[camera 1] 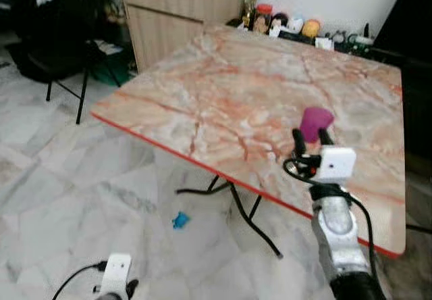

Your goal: Setting the table

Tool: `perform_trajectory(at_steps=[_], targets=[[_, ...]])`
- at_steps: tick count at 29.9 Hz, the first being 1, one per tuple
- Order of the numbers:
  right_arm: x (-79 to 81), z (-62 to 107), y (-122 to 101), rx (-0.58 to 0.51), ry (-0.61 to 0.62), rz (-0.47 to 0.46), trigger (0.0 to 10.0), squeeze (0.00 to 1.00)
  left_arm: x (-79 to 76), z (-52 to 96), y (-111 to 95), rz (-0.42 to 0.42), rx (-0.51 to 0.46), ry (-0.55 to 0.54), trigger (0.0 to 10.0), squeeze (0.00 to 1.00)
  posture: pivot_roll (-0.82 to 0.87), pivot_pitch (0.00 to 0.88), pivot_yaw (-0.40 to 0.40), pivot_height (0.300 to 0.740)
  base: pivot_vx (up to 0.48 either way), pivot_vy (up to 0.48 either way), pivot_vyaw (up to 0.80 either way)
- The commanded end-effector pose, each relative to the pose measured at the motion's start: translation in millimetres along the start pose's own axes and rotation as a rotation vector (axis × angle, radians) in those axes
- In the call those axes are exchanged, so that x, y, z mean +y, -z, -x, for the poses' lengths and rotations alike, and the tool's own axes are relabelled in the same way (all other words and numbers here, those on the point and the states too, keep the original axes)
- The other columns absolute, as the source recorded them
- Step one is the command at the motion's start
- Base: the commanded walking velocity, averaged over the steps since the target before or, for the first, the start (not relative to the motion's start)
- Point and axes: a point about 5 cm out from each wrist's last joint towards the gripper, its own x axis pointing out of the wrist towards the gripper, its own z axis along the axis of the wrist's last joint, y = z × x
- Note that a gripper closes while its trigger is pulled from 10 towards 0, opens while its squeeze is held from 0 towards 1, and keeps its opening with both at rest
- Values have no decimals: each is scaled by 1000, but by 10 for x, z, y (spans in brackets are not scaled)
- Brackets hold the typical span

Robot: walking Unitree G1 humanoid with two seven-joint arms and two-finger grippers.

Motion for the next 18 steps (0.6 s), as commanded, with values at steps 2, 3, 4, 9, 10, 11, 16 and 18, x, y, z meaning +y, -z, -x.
perform_trajectory(at_steps=[2,3,4,9,10,11,16,18], targets=[[-112,-27,-54,-5,20,-1,10000,0,-9,5,35,-11,17,7,10000,0,121,0,-30,728,0,0,0],[-146,-35,-60,-1,19,13,10000,0,-9,6,36,-11,17,7,10000,0,121,0,-30,728,0,0,0],[-224,-52,-66,11,24,39,10000,0,-7,7,39,-8,18,7,10000,0,117,0,-31,728,0,0,0],[-343,-75,-78,24,50,51,10000,0,-12,9,51,-4,20,9,10000,0,117,0,-33,728,0,0,0],[-343,-75,-78,24,50,51,10000,0,-12,9,51,-4,20,9,10000,0,117,0,-33,728,0,0,0],[-328,-72,-75,24,54,41,10000,0,-15,9,53,-4,21,11,10000,0,117,0,-33,728,0,0,0],[-205,-45,-12,54,80,-8,10000,0,-28,9,54,-18,20,16,10000,0,123,0,-32,728,0,0,0],[-189,-43,0,61,87,-16,10000,0,-28,9,54,-21,20,16,10000,0,122,0,-31,728,0,0,-294]])
